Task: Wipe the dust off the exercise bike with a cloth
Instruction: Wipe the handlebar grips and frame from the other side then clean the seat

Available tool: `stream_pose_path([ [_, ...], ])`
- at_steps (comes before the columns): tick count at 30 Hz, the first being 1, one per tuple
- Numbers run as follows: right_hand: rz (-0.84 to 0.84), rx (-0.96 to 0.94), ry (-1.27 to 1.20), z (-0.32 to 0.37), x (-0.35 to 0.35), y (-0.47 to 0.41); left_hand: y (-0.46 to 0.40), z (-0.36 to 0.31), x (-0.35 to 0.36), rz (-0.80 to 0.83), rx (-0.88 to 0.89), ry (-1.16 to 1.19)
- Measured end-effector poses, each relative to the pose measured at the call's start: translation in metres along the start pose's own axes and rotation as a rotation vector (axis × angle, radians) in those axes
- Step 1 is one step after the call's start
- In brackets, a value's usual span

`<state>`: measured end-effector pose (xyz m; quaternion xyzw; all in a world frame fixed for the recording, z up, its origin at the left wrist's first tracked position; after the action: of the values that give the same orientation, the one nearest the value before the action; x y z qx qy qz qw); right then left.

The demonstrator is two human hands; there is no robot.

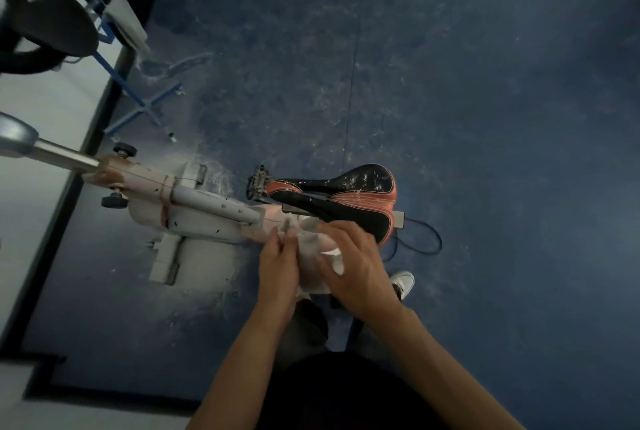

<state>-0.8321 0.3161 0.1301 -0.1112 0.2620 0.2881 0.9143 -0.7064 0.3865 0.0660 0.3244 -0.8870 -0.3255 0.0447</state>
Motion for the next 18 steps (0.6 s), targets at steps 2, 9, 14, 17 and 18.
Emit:
stream_pose_path([
  [2, -0.167, 0.125, 0.086, -0.015, -0.021, 0.002, -0.011, 0.002, -0.021, -0.105, 0.024, -0.077],
  [9, -0.144, 0.738, -0.033, -0.101, -0.039, -0.017, -0.033, -0.005, -0.081, -0.238, -0.086, 0.043],
  [14, -0.137, 0.781, -0.26, -0.116, -0.026, -0.018, -0.055, -0.032, -0.084, -0.297, 0.087, -0.272],
  [17, -0.106, 0.771, -0.259, -0.118, -0.027, -0.019, -0.062, -0.06, -0.066, -0.315, 0.26, -0.423],
  [18, -0.103, 0.767, -0.257, -0.119, -0.027, -0.019, -0.062, -0.069, -0.055, -0.301, 0.347, -0.492],
])
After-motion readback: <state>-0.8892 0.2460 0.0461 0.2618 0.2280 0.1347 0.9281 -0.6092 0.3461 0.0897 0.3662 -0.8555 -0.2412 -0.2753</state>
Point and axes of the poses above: each hand's wrist, its own y-axis away from the middle knuckle, its own x-axis out of the palm, z = x × y, the point moved 7 cm from there along -y, towards the middle knuckle, and after that the axes turned 13 degrees about -y, right-handed, at the moved point
